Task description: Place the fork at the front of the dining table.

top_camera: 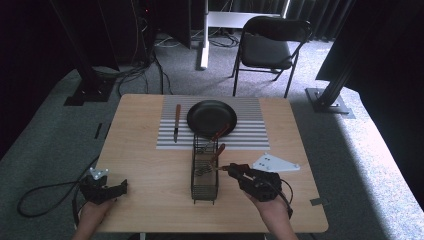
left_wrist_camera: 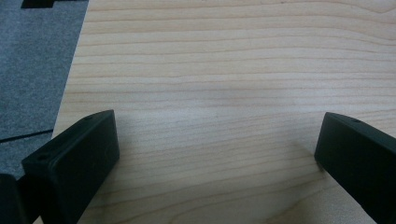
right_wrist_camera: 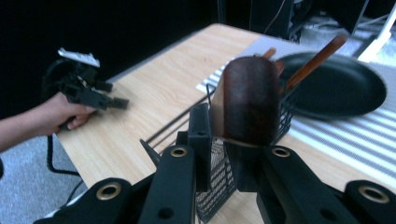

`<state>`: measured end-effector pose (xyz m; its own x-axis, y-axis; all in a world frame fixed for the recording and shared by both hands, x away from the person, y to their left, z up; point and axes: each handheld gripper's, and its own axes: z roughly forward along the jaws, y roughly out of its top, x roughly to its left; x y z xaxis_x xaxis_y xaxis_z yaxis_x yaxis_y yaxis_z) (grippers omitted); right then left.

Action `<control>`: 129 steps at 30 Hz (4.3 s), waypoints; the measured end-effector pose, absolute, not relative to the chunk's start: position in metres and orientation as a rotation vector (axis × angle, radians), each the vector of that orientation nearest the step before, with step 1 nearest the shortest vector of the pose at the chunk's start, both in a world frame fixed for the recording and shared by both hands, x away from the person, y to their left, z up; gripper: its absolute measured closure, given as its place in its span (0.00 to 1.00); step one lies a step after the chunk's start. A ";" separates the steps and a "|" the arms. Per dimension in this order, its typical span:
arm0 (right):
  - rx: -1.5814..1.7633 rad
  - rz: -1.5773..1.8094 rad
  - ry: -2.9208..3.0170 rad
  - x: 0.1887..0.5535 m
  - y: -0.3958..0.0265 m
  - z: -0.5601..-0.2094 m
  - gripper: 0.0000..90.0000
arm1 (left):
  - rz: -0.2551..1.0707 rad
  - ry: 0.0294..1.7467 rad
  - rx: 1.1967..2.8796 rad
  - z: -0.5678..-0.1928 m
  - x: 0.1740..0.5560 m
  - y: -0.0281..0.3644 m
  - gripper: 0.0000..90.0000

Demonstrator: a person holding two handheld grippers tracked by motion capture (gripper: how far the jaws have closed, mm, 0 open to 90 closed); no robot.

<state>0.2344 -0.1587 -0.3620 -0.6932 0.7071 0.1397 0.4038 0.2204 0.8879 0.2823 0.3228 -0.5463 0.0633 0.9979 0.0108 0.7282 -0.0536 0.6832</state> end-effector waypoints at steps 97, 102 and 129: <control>1.564 0.943 1.875 0.455 -0.200 -0.439 0.89 | 0.690 1.716 1.836 -0.546 0.282 0.323 0.00; 1.608 0.966 1.839 0.463 -0.203 -0.443 0.89 | 0.690 1.716 1.836 -0.546 0.282 0.323 0.00; 1.936 0.659 2.003 0.579 -0.178 -0.502 0.89 | 0.691 1.716 1.834 -0.547 0.282 0.323 0.00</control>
